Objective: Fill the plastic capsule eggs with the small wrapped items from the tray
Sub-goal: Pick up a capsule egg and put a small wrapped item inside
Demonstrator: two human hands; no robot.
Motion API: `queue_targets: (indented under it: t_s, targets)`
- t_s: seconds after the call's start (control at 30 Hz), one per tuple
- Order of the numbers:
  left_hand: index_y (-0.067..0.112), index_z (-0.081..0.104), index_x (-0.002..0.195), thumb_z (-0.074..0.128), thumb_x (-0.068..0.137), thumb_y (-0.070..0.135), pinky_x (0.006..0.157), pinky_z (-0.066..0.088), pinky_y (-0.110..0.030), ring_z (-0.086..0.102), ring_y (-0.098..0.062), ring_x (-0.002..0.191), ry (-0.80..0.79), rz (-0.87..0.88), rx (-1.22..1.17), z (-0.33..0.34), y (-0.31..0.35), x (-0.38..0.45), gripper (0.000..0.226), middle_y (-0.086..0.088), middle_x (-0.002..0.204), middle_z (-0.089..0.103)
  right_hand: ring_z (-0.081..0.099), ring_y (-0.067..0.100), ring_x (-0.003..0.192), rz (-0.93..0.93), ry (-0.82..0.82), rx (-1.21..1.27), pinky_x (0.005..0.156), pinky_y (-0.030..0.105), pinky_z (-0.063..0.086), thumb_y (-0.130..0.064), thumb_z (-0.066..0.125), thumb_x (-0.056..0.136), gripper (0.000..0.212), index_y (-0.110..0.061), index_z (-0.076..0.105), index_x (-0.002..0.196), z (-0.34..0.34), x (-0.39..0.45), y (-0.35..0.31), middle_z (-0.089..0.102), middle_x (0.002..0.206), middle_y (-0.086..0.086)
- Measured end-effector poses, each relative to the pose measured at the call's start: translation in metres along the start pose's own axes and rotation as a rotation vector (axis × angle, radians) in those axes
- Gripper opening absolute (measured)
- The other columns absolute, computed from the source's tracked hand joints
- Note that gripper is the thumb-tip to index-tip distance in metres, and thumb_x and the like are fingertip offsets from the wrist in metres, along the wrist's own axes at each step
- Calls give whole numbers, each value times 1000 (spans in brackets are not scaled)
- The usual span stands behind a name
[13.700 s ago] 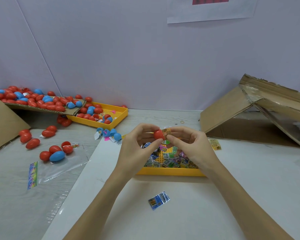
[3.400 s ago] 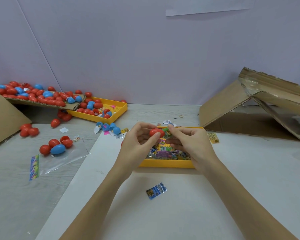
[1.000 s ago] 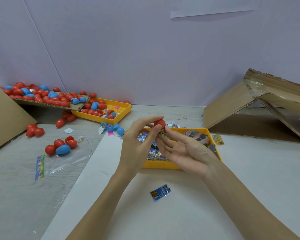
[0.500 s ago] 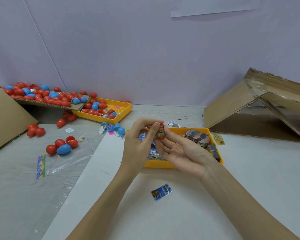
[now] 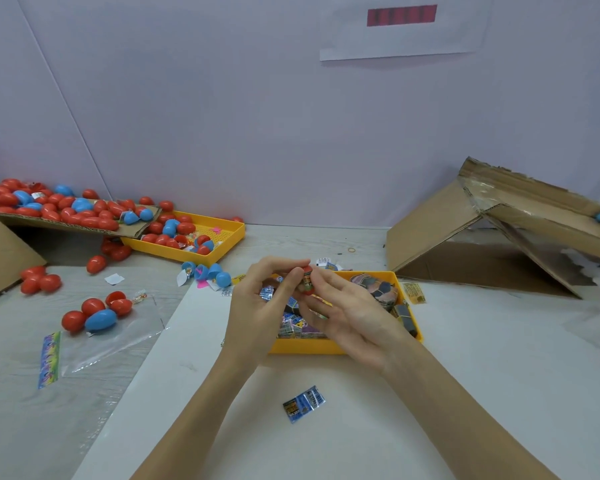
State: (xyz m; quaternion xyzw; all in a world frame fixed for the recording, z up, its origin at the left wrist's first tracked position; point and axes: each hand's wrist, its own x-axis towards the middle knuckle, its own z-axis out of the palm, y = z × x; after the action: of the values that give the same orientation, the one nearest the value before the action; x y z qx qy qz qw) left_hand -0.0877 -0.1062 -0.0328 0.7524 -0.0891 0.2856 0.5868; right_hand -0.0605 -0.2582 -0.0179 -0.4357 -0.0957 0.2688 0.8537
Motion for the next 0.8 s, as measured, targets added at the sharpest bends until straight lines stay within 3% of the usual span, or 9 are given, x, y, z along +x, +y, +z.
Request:
queue_targets:
  t_s: [0.1,0.2,0.3,0.37,0.47,0.57,0.7,0.8]
  targets:
    - [32,75,111,62,96,35,93,55,-45,64,-22,110,-5,-25,6,-4,1,1,20,10,106,74,73,24,108,-112,31,-191,82,28,59,-25,66,96,35,-12,66,129,-1,1,1,75,116,12]
    - [44,68,122,55,100,43,95,52,-30,58,-12,120,4,-11,70,-6,2,0,25,21,120,68,74,24,106,-156,74,-279,81,26,59,-29,56,104,33,-9,66,127,-3,3,-5,75,118,10]
    - [46,56,135,46,101,54,92,47,-14,51,-1,126,29,-20,105,-8,1,1,37,26,133,56,76,22,95,-153,117,137,72,25,60,-20,48,107,33,1,64,126,-11,9,-51,73,122,15]
    - [42,56,134,44,101,54,87,47,-7,51,6,121,57,-53,91,-8,1,2,36,23,132,56,77,26,91,-276,162,414,70,27,60,-12,46,102,29,4,65,117,-19,10,-98,73,121,18]
    - [36,62,122,40,97,52,92,48,-16,55,-1,120,76,-109,92,-8,1,3,37,17,125,61,77,30,93,-419,207,523,70,31,60,-27,32,110,45,4,62,124,-27,8,-149,72,119,22]
    - [29,67,111,40,96,50,80,48,-7,59,-8,115,84,-126,100,-10,-1,4,38,11,117,66,76,26,86,-334,276,327,67,28,61,-33,29,111,52,5,61,126,-33,10,-140,74,113,21]
    - [29,68,100,47,104,36,73,48,-7,62,-7,106,131,-157,140,-13,-7,6,22,10,106,69,75,20,80,-167,254,82,66,26,61,-23,43,108,36,3,66,118,-37,12,-86,76,99,14]
    - [25,69,98,48,106,28,71,47,-7,62,-9,103,160,-165,194,-16,-11,7,22,7,103,70,73,18,77,-133,246,-107,65,25,60,-16,48,106,29,3,70,115,-41,14,-51,75,93,13]
